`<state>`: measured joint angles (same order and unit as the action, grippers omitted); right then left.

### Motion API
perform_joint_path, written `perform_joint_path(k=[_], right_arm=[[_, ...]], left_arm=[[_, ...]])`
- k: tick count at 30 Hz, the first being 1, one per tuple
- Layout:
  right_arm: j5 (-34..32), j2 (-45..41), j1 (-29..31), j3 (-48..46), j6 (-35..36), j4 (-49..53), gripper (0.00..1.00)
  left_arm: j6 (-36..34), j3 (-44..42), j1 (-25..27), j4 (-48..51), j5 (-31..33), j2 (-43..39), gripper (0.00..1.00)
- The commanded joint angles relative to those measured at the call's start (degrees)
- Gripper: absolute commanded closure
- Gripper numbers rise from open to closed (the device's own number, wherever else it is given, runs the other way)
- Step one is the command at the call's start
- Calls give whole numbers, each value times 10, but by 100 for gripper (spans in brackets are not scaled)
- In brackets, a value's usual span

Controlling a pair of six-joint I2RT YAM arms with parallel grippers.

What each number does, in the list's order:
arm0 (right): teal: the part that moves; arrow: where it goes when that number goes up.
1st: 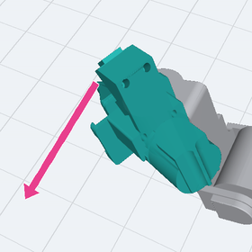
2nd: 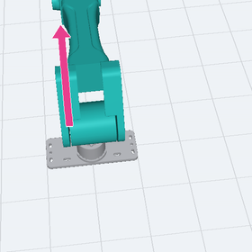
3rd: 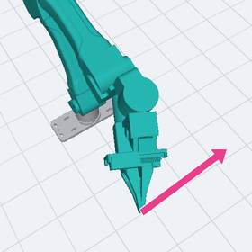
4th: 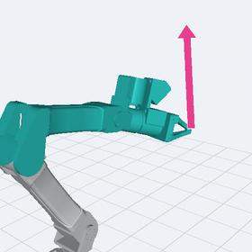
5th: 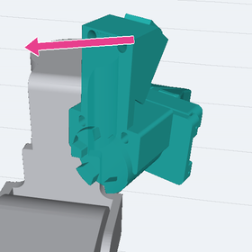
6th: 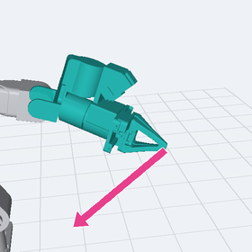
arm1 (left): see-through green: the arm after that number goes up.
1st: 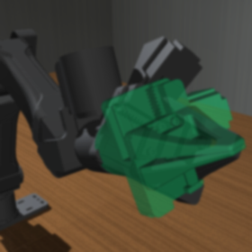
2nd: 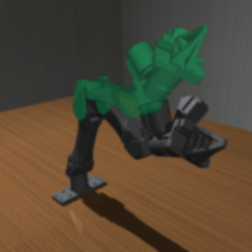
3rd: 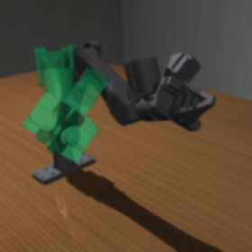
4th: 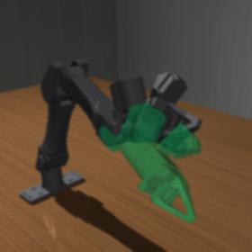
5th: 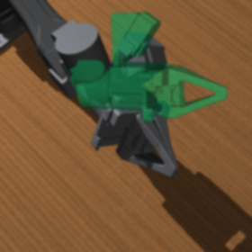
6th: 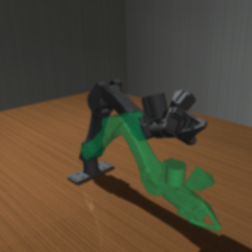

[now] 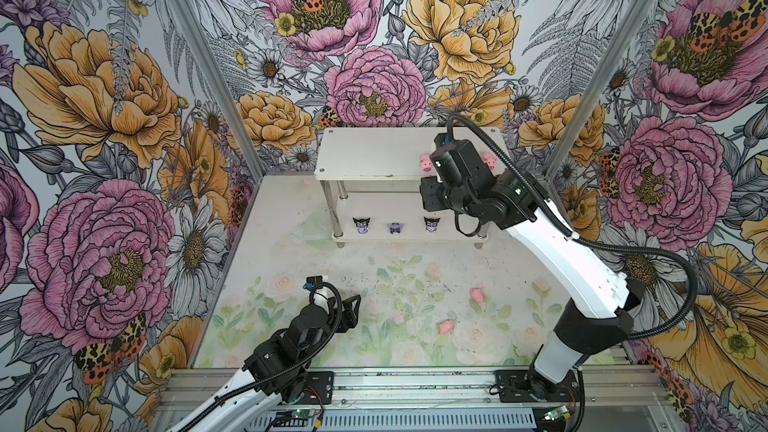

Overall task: Place and organize the plastic toys onto the shelf
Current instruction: 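Open the right gripper to drop the pig beside the other two, then move the right gripper back down toward the pigs on the table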

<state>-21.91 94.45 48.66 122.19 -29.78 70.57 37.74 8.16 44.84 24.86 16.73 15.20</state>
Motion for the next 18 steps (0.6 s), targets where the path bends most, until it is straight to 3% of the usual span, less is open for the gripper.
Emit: perform_joint_path(k=[1,10,18], right_arm=[[-34,-84,28,-83,-19,-23,44],[-26,-313,55,-476,-129,-71,44],[26,-399,55,-763,-231,-149,44]], left_arm=[[-34,34,-7,-51,-5,43,14],[-27,49,1,-206,-43,232,15],[-24,91,100,-290,8,394,15]])
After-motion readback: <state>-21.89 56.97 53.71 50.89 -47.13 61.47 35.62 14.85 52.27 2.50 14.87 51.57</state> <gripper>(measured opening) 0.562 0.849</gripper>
